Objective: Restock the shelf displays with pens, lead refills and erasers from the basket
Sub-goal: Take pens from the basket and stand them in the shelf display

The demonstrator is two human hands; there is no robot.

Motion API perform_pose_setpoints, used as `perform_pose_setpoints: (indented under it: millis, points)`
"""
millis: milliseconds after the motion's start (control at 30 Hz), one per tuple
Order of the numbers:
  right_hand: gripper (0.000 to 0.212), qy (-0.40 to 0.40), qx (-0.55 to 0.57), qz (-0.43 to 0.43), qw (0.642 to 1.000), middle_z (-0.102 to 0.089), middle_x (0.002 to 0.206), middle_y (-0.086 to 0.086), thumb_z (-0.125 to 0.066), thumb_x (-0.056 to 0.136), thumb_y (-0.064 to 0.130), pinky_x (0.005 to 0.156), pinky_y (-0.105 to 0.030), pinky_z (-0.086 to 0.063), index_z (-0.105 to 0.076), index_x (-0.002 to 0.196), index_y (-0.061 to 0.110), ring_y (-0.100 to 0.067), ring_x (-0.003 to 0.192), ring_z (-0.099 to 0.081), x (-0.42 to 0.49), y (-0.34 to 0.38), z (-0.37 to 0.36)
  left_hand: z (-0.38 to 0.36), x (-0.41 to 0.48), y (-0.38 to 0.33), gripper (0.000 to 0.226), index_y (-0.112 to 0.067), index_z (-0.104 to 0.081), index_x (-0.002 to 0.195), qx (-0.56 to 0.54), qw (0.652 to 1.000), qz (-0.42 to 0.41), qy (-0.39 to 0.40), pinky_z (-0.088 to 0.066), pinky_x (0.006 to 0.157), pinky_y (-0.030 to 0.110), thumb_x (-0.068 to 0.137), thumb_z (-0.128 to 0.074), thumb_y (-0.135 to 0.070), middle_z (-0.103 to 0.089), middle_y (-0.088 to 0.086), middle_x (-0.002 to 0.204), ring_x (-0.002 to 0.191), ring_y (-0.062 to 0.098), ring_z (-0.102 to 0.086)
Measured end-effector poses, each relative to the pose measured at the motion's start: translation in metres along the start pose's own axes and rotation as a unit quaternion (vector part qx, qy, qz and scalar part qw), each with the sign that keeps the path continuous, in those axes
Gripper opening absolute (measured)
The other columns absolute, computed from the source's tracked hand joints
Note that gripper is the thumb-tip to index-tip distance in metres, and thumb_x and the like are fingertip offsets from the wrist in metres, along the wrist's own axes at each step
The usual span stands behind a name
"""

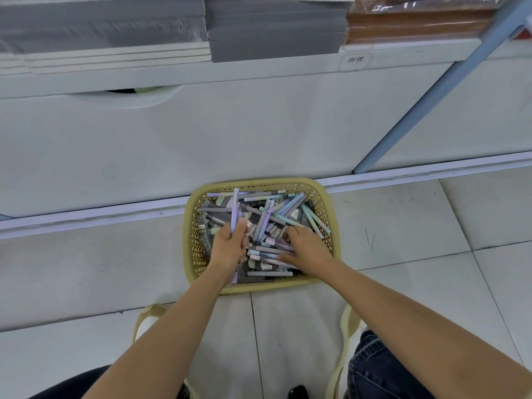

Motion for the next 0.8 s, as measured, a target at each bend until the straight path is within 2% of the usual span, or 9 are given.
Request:
perform_pose_setpoints:
  millis: [100,200,267,367,433,500,567,667,800]
  points:
    - [0.037,0.022,0.029,0.014,0.999,-0.056,0.106,-0.009,-0.057,0.093,0.043,0.076,-0.033,-0.04,-0.054,0.104,0.008,-0.025,0.097,-0.054,0.001,0.002,-0.004,0.001,-0.001,0.002,0.036,-0.013,-0.052,0.08,-0.006,1.0,0.017,0.016,-0.027,0.037,0.019,0.098,-0.049,-0.044,-0.043,-0.006,0.052,0.041,0.008,-0.03]
    - [0.021,0.024,0.097,0.034,0.994,-0.052,0.094,-0.006,-0.052,0.098,0.031,0.069,-0.03,-0.034,-0.049,0.089,0.013,-0.021,0.085,-0.049,0.0,-0.001,0.003,0.002,-0.003,0.002,0.038,-0.014,-0.052,0.078,-0.009,0.999,0.024,0.032,-0.024,0.037,0.021,0.095,-0.051,-0.048,-0.039,-0.005,0.053,0.042,0.009,-0.027]
    - [0.024,0.006,0.134,0.041,0.99,-0.053,0.087,-0.008,-0.051,0.099,0.028,0.066,-0.03,-0.032,-0.045,0.081,0.014,-0.018,0.076,-0.046,0.0,-0.005,0.012,0.002,-0.003,0.001,0.039,-0.012,-0.053,0.081,0.003,0.999,0.031,0.03,-0.024,0.035,0.02,0.092,-0.056,-0.049,-0.036,-0.004,0.052,0.04,0.008,-0.025]
    - [0.03,0.004,0.27,0.023,0.963,-0.054,0.073,-0.005,-0.051,0.099,0.032,0.059,-0.028,-0.035,-0.054,0.078,0.01,-0.016,0.062,-0.045,0.0,-0.007,0.029,0.0,-0.004,-0.002,0.037,-0.013,-0.048,0.075,0.03,0.999,0.038,0.023,-0.026,0.033,0.019,0.089,-0.066,-0.043,-0.033,-0.002,0.053,0.035,0.008,-0.024]
    - [0.026,0.003,0.35,0.017,0.937,-0.051,0.067,0.003,-0.05,0.099,0.034,0.056,-0.025,-0.037,-0.059,0.08,0.02,-0.012,0.057,-0.043,-0.001,-0.005,0.044,-0.003,-0.005,-0.004,0.04,-0.016,-0.043,0.07,0.021,0.998,0.05,0.006,-0.026,0.034,0.02,0.087,-0.07,-0.039,-0.034,0.002,0.056,0.037,0.01,-0.024]
    - [0.024,0.003,0.411,0.024,0.911,-0.05,0.066,0.005,-0.051,0.099,0.035,0.059,-0.027,-0.04,-0.061,0.08,0.024,-0.013,0.058,-0.045,-0.001,-0.001,0.056,-0.007,-0.006,-0.007,0.039,-0.015,-0.045,0.073,-0.021,0.997,0.072,-0.021,-0.026,0.037,0.022,0.085,-0.072,-0.04,-0.034,0.001,0.057,0.041,0.011,-0.023]
    - [0.025,0.038,0.425,0.048,0.903,-0.055,0.066,0.005,-0.052,0.099,0.034,0.061,-0.023,-0.043,-0.064,0.082,0.019,-0.01,0.059,-0.051,-0.005,0.009,0.062,-0.01,-0.006,-0.013,0.036,-0.013,-0.05,0.079,-0.061,0.994,0.078,-0.04,-0.026,0.038,0.024,0.085,-0.071,-0.042,-0.035,-0.001,0.056,0.041,0.011,-0.024]
    - [0.022,0.079,0.441,0.067,0.892,-0.065,0.074,0.0,-0.054,0.098,0.033,0.066,-0.019,-0.046,-0.067,0.082,0.025,-0.009,0.065,-0.06,-0.01,0.023,0.062,-0.01,-0.007,-0.023,0.027,-0.017,-0.06,0.073,-0.073,0.994,0.047,-0.063,-0.027,0.035,0.022,0.09,-0.067,-0.036,-0.035,-0.003,0.051,0.038,0.009,-0.025]
    - [0.026,0.035,0.502,0.038,0.863,-0.061,0.089,-0.011,-0.052,0.098,0.038,0.071,-0.028,-0.045,-0.073,0.097,0.024,-0.018,0.075,-0.053,-0.009,0.027,0.078,0.0,-0.01,-0.035,0.029,-0.012,-0.063,0.072,-0.099,0.989,-0.001,-0.112,-0.031,0.035,0.021,0.097,-0.053,-0.023,-0.047,-0.005,0.044,0.036,0.009,-0.033]
Point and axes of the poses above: each hand's wrist, its own x-axis towards the middle knuckle, its own z-axis out of the back of the hand, y = z × x, the point moved 3 cm from there along x, towards the middle knuckle
